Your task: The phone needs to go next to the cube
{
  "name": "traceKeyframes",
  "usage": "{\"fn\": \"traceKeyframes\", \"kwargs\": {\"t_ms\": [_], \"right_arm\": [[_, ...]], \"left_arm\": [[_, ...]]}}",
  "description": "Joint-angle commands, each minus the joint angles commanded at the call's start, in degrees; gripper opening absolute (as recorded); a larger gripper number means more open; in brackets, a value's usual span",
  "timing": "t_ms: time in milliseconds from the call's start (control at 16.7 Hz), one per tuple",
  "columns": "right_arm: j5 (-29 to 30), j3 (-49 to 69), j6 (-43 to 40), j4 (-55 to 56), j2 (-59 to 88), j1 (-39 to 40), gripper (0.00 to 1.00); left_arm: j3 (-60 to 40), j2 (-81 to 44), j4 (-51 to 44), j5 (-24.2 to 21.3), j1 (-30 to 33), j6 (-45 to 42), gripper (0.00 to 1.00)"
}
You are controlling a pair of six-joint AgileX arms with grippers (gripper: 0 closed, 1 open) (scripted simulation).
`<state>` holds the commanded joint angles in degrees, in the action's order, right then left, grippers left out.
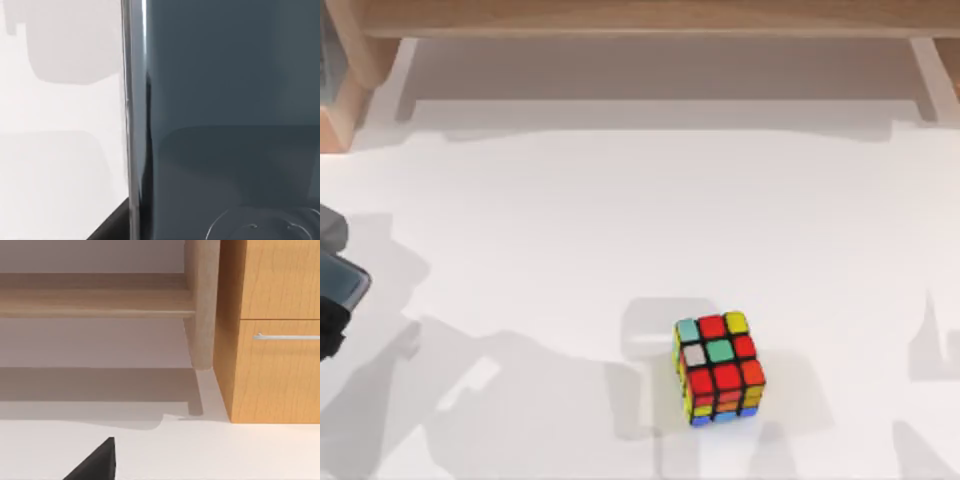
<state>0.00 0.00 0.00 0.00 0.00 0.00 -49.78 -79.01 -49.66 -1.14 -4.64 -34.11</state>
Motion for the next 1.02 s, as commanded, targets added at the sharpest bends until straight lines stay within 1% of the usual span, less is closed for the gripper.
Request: {"fn": "traceKeyframes", "kwargs": {"t_ms": [660,840,1020], "right_arm": [[0.0,0.0,0.0,0.0,0.0,0.0,1.00],[0.0,0.0,0.0,0.0,0.0,0.0,1.00],[0.0,0.0,0.0,0.0,0.0,0.0,1.00]], "left_arm": [[-13.4,-14.1,-4.7,0.8,26.8,44.0,0.00],[-16.2,-17.7,-5.8,1.0,32.9,54.2,0.00],[-18.5,-20.8,-6.7,1.1,37.9,62.4,0.00]]}}
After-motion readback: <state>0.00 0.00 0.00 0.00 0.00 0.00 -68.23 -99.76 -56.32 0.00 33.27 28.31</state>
